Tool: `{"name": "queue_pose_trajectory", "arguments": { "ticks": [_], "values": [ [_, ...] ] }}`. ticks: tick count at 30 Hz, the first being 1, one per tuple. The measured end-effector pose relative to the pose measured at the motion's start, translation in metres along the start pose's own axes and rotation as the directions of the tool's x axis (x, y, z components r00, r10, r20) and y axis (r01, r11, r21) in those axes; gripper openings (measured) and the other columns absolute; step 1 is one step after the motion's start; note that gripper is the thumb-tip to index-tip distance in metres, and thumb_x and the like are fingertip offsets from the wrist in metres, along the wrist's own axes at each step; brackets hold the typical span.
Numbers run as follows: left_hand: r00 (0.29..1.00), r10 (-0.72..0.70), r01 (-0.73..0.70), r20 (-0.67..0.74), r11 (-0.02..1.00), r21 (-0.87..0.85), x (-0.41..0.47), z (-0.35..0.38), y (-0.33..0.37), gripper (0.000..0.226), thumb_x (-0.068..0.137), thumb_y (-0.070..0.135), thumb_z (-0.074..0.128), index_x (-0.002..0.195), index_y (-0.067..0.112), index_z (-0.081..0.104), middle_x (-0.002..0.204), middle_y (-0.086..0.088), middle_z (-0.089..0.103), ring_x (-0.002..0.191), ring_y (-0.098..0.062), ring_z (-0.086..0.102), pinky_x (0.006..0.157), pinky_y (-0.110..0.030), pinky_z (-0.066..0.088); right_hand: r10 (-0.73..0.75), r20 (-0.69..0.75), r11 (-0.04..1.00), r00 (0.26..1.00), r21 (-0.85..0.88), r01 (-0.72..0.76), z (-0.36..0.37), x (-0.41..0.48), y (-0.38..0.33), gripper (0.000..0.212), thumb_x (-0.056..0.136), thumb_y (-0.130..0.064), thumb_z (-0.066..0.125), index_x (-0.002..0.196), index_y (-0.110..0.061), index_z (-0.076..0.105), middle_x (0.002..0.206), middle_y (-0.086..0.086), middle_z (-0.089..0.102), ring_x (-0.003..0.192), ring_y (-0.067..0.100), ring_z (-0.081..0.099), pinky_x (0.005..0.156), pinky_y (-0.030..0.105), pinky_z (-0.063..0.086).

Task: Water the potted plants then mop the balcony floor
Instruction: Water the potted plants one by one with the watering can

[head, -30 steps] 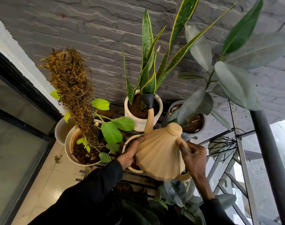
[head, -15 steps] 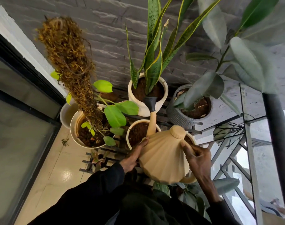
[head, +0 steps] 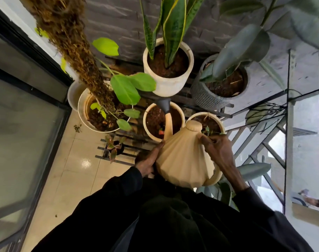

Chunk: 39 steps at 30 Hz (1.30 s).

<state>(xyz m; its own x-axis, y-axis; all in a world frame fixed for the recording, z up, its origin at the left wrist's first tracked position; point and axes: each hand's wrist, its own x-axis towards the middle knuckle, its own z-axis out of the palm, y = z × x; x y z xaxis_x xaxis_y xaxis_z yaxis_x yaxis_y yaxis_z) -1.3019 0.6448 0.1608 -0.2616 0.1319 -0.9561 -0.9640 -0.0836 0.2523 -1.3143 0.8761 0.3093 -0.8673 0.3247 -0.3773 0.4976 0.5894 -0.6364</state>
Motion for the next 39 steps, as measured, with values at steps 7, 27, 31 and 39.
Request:
{"name": "queue_pose_trajectory", "arguments": {
  "ticks": [7, 27, 31, 39],
  "values": [
    [0.998, -0.060, 0.060, 0.036, 0.998, 0.024, -0.051, 0.006, 0.012, 0.086, 0.075, 0.080, 0.063, 0.145, 0.032, 0.048, 0.140, -0.010, 0.055, 0.127, -0.034, 0.049, 0.109, -0.059, 0.039, 0.028, 0.077, 0.999, 0.997, -0.048, -0.024, -0.001, -0.002, -0.004, 0.049, 0.100, -0.040, 0.070, 0.079, 0.004, 0.072, 0.074, 0.029, 0.069, 0.050, 0.028, 0.052, 0.048, 0.047, 0.051],
    [0.991, -0.082, 0.068, 0.104, 0.989, 0.133, -0.049, -0.024, 0.006, 0.078, 0.085, 0.078, 0.052, 0.148, 0.032, 0.044, 0.143, -0.009, 0.053, 0.130, -0.032, 0.047, 0.110, -0.055, 0.038, 0.021, 0.022, 1.000, 1.000, -0.013, -0.021, 0.017, -0.039, -0.011, 0.051, 0.101, -0.040, 0.069, 0.088, 0.009, 0.072, 0.074, 0.031, 0.068, 0.061, 0.051, 0.060, 0.048, 0.055, 0.051],
    [0.992, -0.078, 0.065, 0.101, 0.989, 0.132, -0.052, -0.027, 0.006, 0.073, 0.090, 0.074, 0.050, 0.145, 0.026, 0.047, 0.141, -0.010, 0.054, 0.122, -0.029, 0.049, 0.098, -0.049, 0.039, 0.051, 0.032, 0.998, 0.998, 0.036, -0.052, 0.019, -0.044, -0.010, 0.049, 0.100, -0.039, 0.071, 0.087, 0.008, 0.072, 0.075, 0.030, 0.068, 0.049, 0.033, 0.052, 0.045, 0.038, 0.046],
    [0.994, -0.034, 0.017, 0.107, 0.989, 0.150, -0.054, -0.033, 0.005, 0.074, 0.085, 0.075, 0.056, 0.144, 0.033, 0.046, 0.137, -0.011, 0.056, 0.126, -0.033, 0.050, 0.113, -0.059, 0.036, 0.069, 0.004, 0.992, 0.998, 0.104, -0.069, 0.027, -0.057, -0.006, 0.058, 0.097, -0.047, 0.072, 0.080, 0.009, 0.071, 0.071, 0.035, 0.064, 0.048, 0.029, 0.046, 0.046, 0.041, 0.042]
  ]
}}
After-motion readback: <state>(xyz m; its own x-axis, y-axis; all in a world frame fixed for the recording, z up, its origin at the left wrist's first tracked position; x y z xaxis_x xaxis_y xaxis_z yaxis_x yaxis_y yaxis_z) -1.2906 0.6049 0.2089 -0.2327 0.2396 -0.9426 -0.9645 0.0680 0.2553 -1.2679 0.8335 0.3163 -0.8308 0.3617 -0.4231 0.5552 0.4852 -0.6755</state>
